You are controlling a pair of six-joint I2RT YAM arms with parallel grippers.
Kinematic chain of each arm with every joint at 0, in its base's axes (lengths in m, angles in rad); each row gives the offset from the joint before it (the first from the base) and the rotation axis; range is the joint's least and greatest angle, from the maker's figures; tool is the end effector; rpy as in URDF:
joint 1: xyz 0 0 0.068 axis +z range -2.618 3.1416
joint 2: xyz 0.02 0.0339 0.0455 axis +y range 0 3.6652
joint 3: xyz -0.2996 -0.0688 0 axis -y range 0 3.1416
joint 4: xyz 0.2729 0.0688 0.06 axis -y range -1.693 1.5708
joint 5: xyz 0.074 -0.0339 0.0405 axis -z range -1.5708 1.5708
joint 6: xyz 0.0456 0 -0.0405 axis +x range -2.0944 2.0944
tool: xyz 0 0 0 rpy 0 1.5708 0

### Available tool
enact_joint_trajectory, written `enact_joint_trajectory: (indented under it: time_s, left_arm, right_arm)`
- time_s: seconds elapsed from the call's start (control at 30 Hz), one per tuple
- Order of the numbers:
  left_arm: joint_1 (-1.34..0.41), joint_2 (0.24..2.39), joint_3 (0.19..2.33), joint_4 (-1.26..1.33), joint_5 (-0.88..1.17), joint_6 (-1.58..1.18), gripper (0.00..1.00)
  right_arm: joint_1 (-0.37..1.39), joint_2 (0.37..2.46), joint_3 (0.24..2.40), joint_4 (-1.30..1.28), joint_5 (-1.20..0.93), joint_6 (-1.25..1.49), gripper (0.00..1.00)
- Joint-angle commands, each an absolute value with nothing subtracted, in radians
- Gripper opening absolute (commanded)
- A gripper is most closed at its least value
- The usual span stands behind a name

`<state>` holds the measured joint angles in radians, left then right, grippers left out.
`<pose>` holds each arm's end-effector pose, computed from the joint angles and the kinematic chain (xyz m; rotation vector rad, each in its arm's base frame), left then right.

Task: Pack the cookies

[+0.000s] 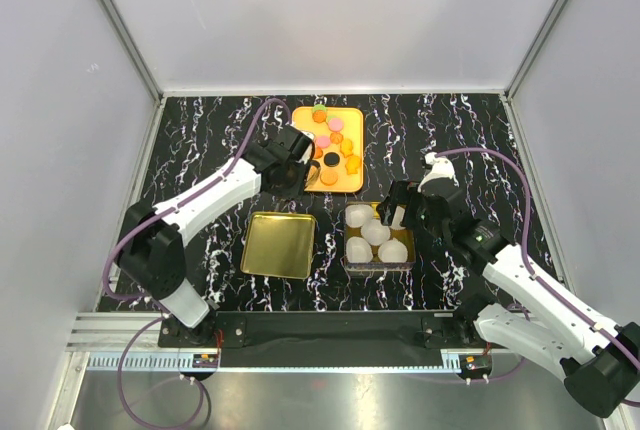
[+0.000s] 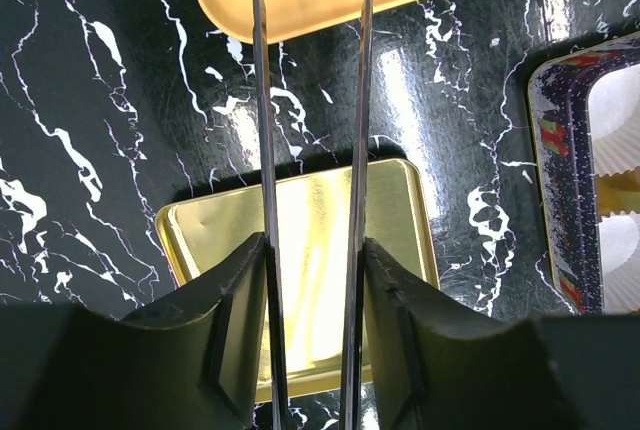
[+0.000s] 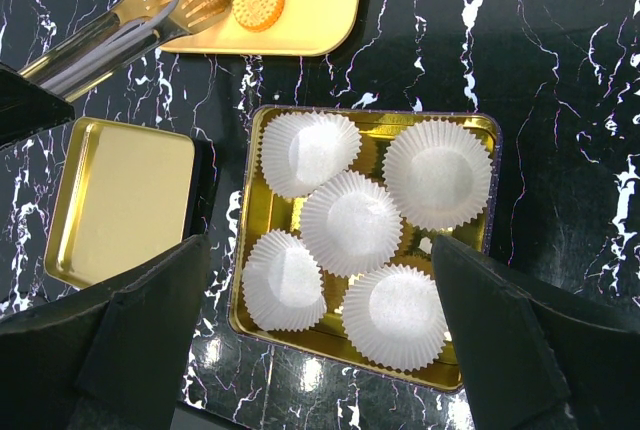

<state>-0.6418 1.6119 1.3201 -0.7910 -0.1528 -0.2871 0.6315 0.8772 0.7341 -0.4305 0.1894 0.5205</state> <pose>0.2979 -0.2140 0.2866 0.4157 2.6038 -0.1136 0.1721 0.1152 0.2999 -0.0083 2.1701 0.4701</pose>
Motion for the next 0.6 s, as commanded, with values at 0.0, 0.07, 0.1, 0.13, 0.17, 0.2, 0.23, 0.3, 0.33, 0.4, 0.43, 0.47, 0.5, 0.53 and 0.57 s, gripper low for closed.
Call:
enact_joint_trajectory:
  time_s: [0.0, 0.07, 0.1, 0.13, 0.17, 0.2, 0.23, 0.3, 0.33, 0.4, 0.43, 0.47, 0.5, 0.53, 0.57]
  left_arm:
    - [-0.646, 1.624, 1.33, -0.753, -0.143, -0.273, 0.4]
    - [-0.646, 1.618, 1.345, -0.767, -0.149, -0.267, 0.37]
    - [-0.646, 1.617, 1.362, -0.773, -0.158, -0.264, 0.35]
    - [-0.646, 1.614, 1.374, -0.782, -0.161, -0.256, 0.34]
    - [-0.646, 1.611, 1.384, -0.802, -0.166, -0.255, 0.33]
    - [-0.646, 1.609, 1.406, -0.811, -0.169, -0.252, 0.32]
    - [-0.646, 1.6, 1.417, -0.819, -0.172, -0.245, 0.31]
    - [-0.646, 1.592, 1.436, -0.844, -0.181, -0.242, 0.31]
    - [-0.646, 1.586, 1.451, -0.854, -0.186, -0.241, 0.31]
    - [-0.646, 1.58, 1.459, -0.868, -0.18, -0.239, 0.3]
    - [-0.646, 1.575, 1.46, -0.87, -0.178, -0.239, 0.3]
    - [-0.646, 1.566, 1.46, -0.874, -0.175, -0.239, 0.3]
    - [-0.647, 1.563, 1.465, -0.879, -0.173, -0.239, 0.3]
    - [-0.65, 1.56, 1.468, -0.888, -0.169, -0.238, 0.3]
    - [-0.653, 1.554, 1.47, -0.893, -0.166, -0.238, 0.3]
  right_arm:
    - [0.637, 0.871, 0.73, -0.383, 0.19, 0.526, 1.0]
    - [0.635, 0.87, 0.733, -0.383, 0.19, 0.526, 1.0]
    - [0.637, 0.868, 0.732, -0.385, 0.19, 0.525, 1.0]
    - [0.637, 0.868, 0.733, -0.385, 0.19, 0.523, 1.0]
    - [0.637, 0.867, 0.736, -0.388, 0.192, 0.523, 1.0]
    - [0.637, 0.865, 0.736, -0.388, 0.19, 0.522, 1.0]
    - [0.635, 0.867, 0.739, -0.391, 0.193, 0.522, 1.0]
    - [0.637, 0.865, 0.742, -0.394, 0.193, 0.52, 1.0]
    - [0.635, 0.867, 0.744, -0.396, 0.199, 0.522, 1.0]
    - [0.637, 0.864, 0.747, -0.396, 0.201, 0.52, 1.0]
    - [0.635, 0.862, 0.749, -0.397, 0.202, 0.522, 1.0]
    - [0.635, 0.858, 0.75, -0.396, 0.202, 0.522, 1.0]
    - [0.635, 0.853, 0.75, -0.396, 0.202, 0.522, 1.0]
    - [0.637, 0.851, 0.758, -0.4, 0.206, 0.519, 1.0]
    - [0.637, 0.85, 0.761, -0.406, 0.209, 0.517, 1.0]
